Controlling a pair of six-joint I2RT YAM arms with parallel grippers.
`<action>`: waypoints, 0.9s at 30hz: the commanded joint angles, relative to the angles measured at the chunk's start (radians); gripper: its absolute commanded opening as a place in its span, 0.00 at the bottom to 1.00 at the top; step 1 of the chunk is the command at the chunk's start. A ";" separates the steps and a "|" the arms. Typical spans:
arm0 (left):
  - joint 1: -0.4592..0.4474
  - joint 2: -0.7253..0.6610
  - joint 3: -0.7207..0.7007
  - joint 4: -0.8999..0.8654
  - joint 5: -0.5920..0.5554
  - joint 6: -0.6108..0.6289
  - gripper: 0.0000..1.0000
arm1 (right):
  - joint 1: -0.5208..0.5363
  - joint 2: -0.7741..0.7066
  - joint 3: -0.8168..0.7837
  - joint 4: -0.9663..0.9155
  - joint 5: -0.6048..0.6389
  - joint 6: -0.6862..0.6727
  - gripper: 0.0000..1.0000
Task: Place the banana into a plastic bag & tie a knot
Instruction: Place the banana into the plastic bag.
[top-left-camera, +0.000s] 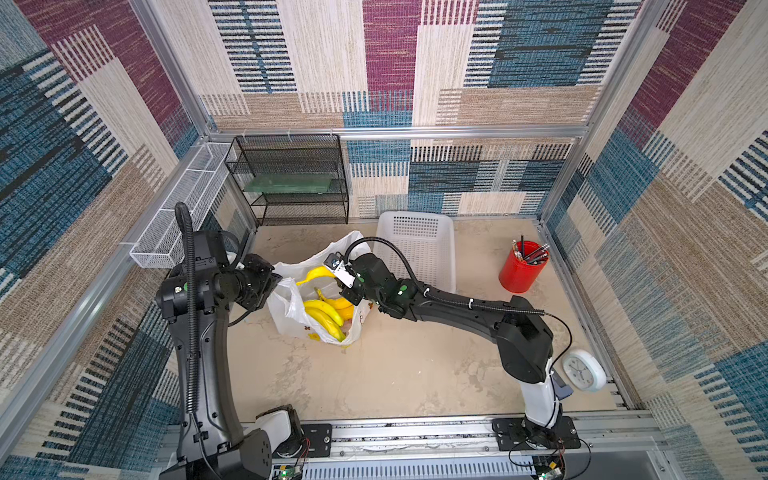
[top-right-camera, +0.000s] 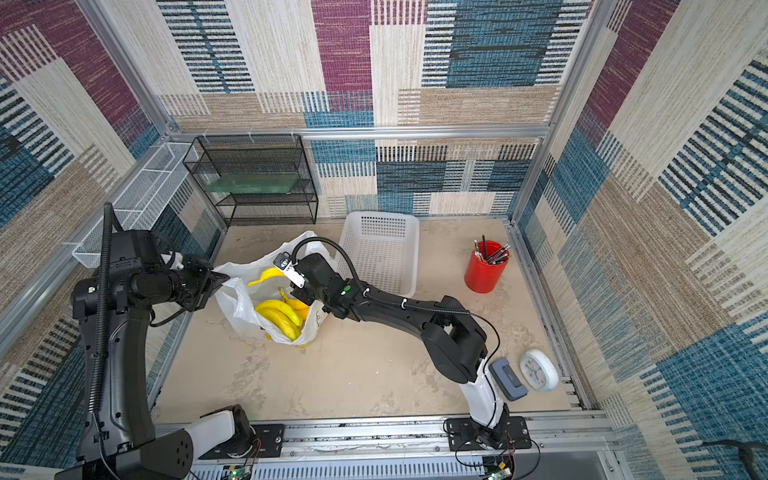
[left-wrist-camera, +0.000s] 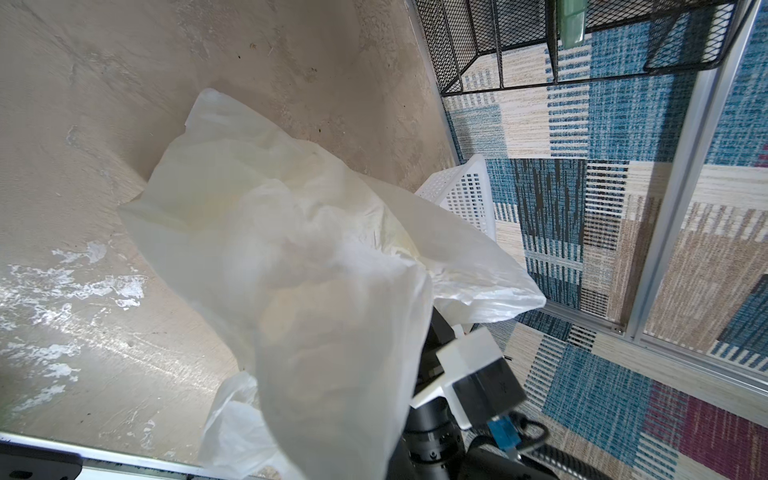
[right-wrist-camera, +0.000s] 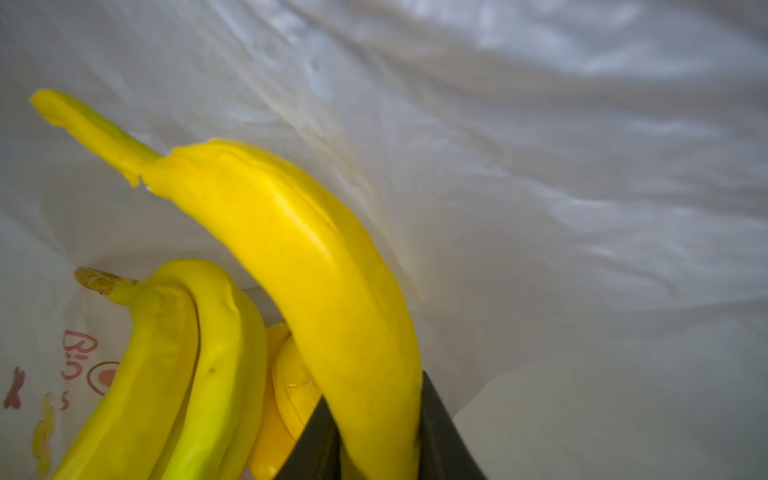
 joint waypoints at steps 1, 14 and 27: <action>-0.006 0.004 0.010 0.018 0.019 0.023 0.00 | 0.006 0.040 0.035 0.015 0.005 -0.029 0.37; -0.018 -0.001 -0.003 0.019 0.014 0.020 0.00 | 0.051 -0.117 0.183 -0.167 0.073 0.183 0.89; -0.018 -0.007 0.003 0.018 0.006 0.011 0.00 | -0.249 -0.521 -0.322 -0.405 0.086 0.855 0.76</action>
